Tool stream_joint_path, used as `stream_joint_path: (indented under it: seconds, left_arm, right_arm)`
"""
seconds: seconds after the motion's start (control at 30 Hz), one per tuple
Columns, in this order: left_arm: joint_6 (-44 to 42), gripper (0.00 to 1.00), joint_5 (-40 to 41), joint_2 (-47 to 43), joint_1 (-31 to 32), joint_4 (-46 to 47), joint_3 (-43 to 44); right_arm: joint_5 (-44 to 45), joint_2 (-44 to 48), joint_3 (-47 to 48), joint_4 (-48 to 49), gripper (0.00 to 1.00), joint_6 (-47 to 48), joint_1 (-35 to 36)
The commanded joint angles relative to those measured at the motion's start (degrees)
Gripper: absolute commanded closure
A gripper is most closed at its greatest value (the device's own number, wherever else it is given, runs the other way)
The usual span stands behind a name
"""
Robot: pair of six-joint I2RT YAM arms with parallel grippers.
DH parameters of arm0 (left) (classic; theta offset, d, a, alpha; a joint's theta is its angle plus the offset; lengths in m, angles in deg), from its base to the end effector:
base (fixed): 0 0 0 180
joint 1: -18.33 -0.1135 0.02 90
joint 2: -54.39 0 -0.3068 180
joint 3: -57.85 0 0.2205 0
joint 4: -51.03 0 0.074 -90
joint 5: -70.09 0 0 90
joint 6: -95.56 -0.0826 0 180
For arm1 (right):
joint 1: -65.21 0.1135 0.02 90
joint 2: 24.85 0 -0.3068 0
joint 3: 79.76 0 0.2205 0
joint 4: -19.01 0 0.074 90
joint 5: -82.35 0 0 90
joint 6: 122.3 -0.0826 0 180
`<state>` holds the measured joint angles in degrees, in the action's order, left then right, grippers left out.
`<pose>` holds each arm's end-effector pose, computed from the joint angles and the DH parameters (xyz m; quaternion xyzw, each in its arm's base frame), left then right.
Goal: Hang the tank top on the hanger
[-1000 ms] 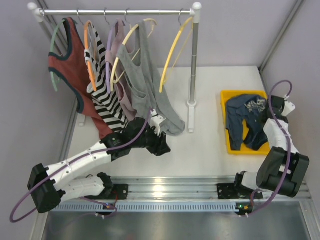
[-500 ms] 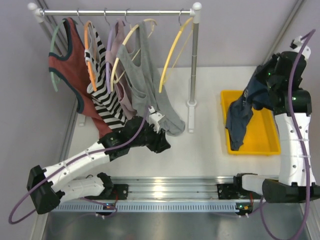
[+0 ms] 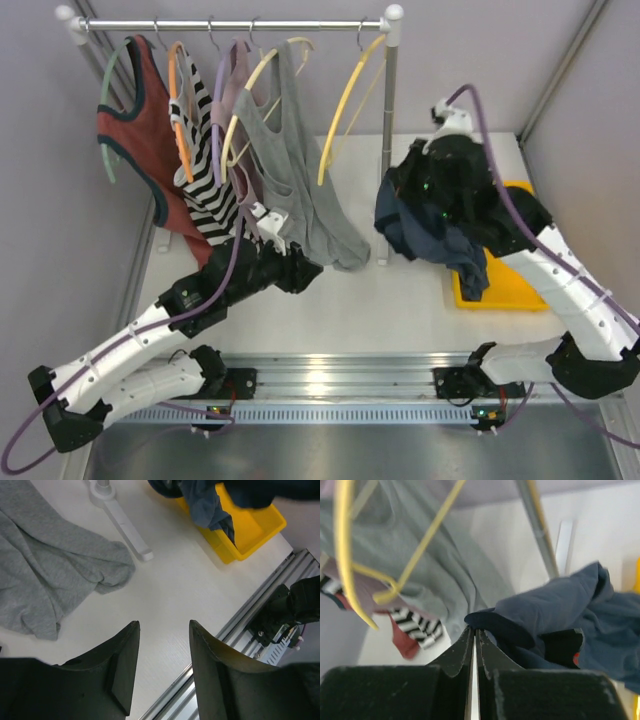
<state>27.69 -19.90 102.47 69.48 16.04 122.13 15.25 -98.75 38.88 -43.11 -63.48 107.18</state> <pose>0.1098 -0.1363 0.3529 0.2037 0.7871 -0.3474 0.4672 0.1961 0.1331 0.5186 0.0428 0.7973 0.2174 0.5614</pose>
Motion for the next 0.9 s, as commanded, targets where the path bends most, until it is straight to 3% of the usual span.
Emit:
stream_joint_path:
  seconds: [0.0, 0.1, 0.3, 0.37, 0.4, 0.5, 0.57, 0.67, 0.87]
  left_arm:
    - [2.5, 0.5, 5.5, -2.7, 0.2, -1.5, 1.2]
    - [4.1, 0.49, 7.5, -4.4, 0.2, -1.9, -0.4]
    - [6.5, 0.46, 8.7, -5.0, 0.2, -2.2, -5.2]
    - [7.2, 0.45, 7.9, -4.3, 0.2, -2.2, -6.8]
    - [8.0, 0.44, 7.7, -4.0, 0.2, -2.0, -7.4]
    - [10.1, 0.41, 5.1, -3.3, 0.2, -0.1, -10.2]
    - [11.6, 0.4, 3.4, -2.3, 0.2, 1.3, -12.8]
    - [13.4, 0.4, 0.3, -0.2, 0.2, 3.5, -16.0]
    - [15.8, 0.41, -10.9, 3.8, 0.3, 9.0, -21.4]
  right_arm:
    - [5.0, 3.8, -11.8, 2.7, 1.0, -5.5, 7.4]
    - [4.4, 6.1, -23.3, 5.8, 1.0, -9.8, 14.1]
    - [3.1, 2.2, -36.8, 10.8, 0.98, -16.9, 25.2]
    - [3.0, 0.9, -38.3, 11.3, 0.89, -17.7, 26.1]
    - [3.0, 0.9, -38.7, 11.5, 0.73, -17.9, 26.3]
    - [4.4, 2.5, -39.7, 11.1, 0.47, -17.3, 26.2]
    - [6.0, 4.0, -39.9, 9.3, 0.41, -17.2, 26.0]
    - [7.8, 6.1, -41.5, 6.6, 0.41, -17.9, 25.2]
    - [3.9, 14.0, -52.3, 8.0, 0.54, -19.4, 20.1]
